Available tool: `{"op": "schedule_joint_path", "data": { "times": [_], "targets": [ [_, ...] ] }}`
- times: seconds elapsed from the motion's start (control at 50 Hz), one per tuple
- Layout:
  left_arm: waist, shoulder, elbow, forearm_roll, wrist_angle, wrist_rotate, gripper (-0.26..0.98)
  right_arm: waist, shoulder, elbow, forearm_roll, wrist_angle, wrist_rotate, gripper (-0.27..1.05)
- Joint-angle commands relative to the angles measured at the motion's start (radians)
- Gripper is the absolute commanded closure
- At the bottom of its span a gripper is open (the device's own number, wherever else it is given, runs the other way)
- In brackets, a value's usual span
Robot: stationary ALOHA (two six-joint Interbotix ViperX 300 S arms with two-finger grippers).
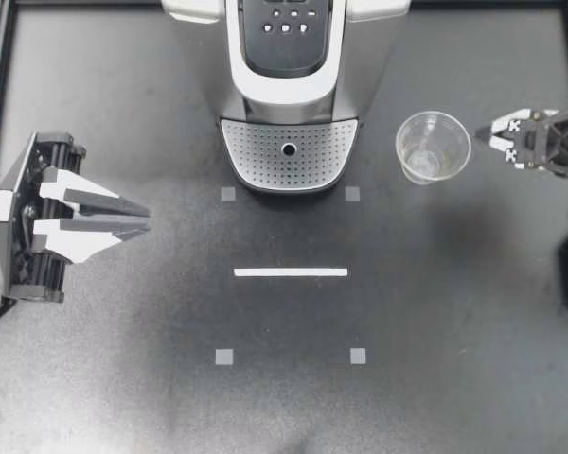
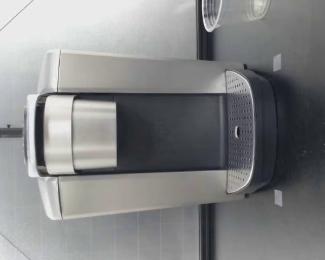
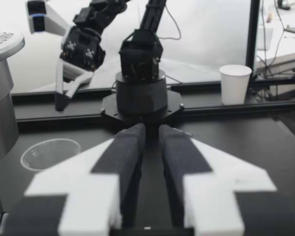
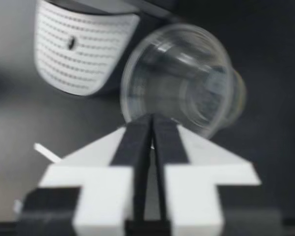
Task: Place the coffee capsule inside the capsule container, then place the cup onto the center of the cup tray, then push the 'Hot Water' and 'Travel Mug' buttons.
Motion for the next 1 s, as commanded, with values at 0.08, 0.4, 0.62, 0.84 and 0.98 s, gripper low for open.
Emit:
{"op": "schedule_joint_path", "data": {
  "times": [0.08, 0.4, 0.62, 0.84, 0.98],
  "targets": [
    [-0.002, -0.002, -0.008, 0.0, -0.008, 0.0, 0.51, -0.018, 0.043, 0.0, -0.003, 0.002, 0.017, 0.37],
    [-0.002, -0.002, 0.002, 0.0, -0.009, -0.002, 0.51, -0.017, 0.143, -0.009, -0.002, -0.066, 0.028, 0.2],
    [-0.002, -0.002, 0.003, 0.0, -0.008, -0.005, 0.51, -0.017, 0.196, -0.029, -0.002, -0.081, 0.028, 0.2],
    [-0.002, -0.002, 0.005, -0.002, -0.008, -0.006, 0.51, -0.017, 0.258, -0.054, -0.002, -0.084, 0.025, 0.21],
    [-0.002, -0.002, 0.005, 0.0, -0.008, -0.009, 0.51, -0.017, 0.298, -0.071, -0.002, -0.077, 0.023, 0.24]
  ]
}}
